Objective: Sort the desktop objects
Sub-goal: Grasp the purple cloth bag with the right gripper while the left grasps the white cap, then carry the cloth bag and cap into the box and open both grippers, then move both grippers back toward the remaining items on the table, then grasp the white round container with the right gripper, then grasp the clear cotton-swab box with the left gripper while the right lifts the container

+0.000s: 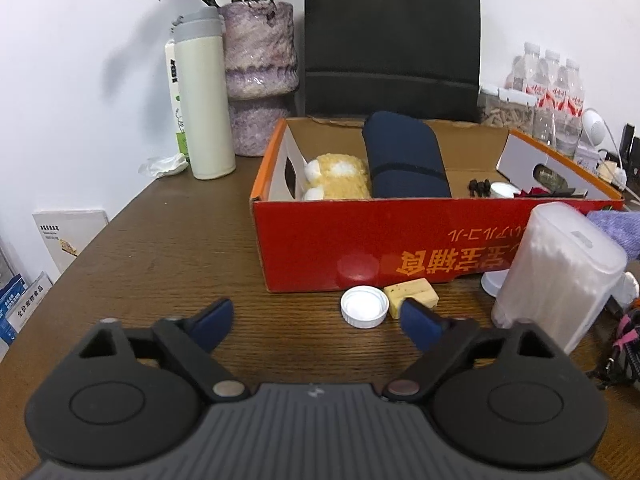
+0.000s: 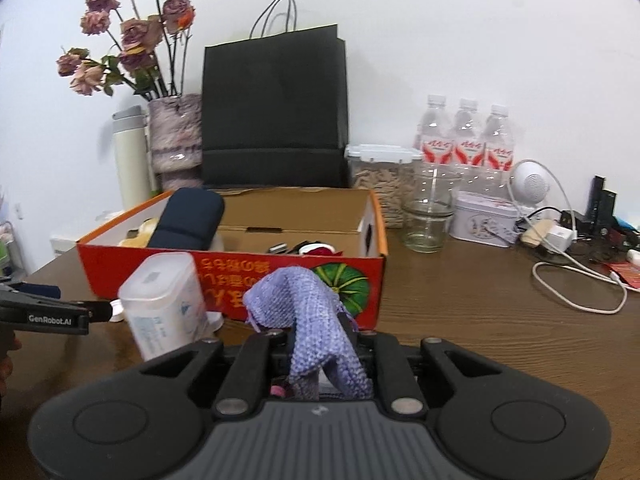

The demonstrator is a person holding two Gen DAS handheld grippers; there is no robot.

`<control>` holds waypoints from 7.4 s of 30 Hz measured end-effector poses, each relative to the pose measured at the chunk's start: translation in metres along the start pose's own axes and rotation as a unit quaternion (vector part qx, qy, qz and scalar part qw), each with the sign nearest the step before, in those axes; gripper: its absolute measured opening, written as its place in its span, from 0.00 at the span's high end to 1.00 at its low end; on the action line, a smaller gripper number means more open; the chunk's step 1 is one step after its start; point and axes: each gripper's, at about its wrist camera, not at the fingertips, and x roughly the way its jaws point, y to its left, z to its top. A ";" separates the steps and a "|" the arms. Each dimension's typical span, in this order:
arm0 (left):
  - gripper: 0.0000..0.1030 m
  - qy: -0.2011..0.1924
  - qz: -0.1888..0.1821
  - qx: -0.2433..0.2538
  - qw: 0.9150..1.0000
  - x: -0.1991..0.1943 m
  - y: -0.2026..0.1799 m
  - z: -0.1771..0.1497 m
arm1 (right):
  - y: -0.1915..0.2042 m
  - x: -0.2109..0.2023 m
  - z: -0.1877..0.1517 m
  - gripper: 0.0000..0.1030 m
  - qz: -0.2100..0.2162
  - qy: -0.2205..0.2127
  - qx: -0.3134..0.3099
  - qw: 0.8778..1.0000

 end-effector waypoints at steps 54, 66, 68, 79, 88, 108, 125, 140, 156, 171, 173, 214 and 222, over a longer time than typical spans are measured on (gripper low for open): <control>0.72 -0.139 -0.095 -0.025 0.986 -0.042 -0.051 0.081 | 0.023 0.020 0.074 0.89 0.048 -0.094 -0.002 0.994; 0.72 -0.127 -0.095 0.016 0.987 0.017 -0.075 0.100 | 0.021 0.096 0.085 0.89 0.047 -0.048 -0.007 0.998; 0.71 -0.123 -0.090 0.027 0.988 0.026 -0.078 0.100 | 0.021 0.104 0.086 0.89 0.046 -0.042 -0.011 0.998; 0.71 -0.107 -0.068 0.055 0.990 0.048 -0.080 0.092 | 0.016 0.125 0.079 0.89 0.044 -0.015 -0.007 0.999; 0.58 -0.107 -0.059 0.065 0.990 0.047 -0.084 0.087 | 0.016 0.126 0.077 0.68 0.040 -0.004 -0.006 0.999; 0.00 -0.134 -0.005 -0.006 0.991 0.034 -0.060 0.094 | 0.003 0.123 0.081 0.00 0.005 0.010 0.021 1.000; 0.00 -0.141 -0.017 -0.023 0.990 -0.009 -0.052 0.075 | -0.010 0.083 0.072 0.00 -0.010 -0.001 0.021 1.000; 0.00 -0.115 -0.044 -0.025 0.992 -0.044 -0.069 0.041 | -0.031 0.043 0.034 0.00 -0.030 0.031 0.008 0.999; 0.00 -0.089 -0.029 0.011 0.996 -0.039 -0.104 0.008 | -0.020 0.030 0.005 0.10 -0.013 0.063 -0.044 0.997; 0.00 -0.060 -0.023 0.023 0.998 -0.020 -0.105 -0.004 | -0.014 0.035 -0.002 0.35 0.020 0.071 -0.057 0.996; 0.00 -0.059 -0.023 0.025 0.998 -0.019 -0.105 -0.004 | -0.013 0.034 -0.002 0.39 0.023 0.071 -0.059 0.995; 0.00 -0.051 -0.027 0.022 0.998 -0.018 -0.103 -0.004 | -0.012 0.031 -0.003 0.90 0.052 0.062 -0.068 0.994; 0.00 -0.051 -0.027 0.022 0.998 -0.018 -0.103 -0.004 | -0.014 0.026 0.000 0.95 0.057 0.051 -0.065 0.995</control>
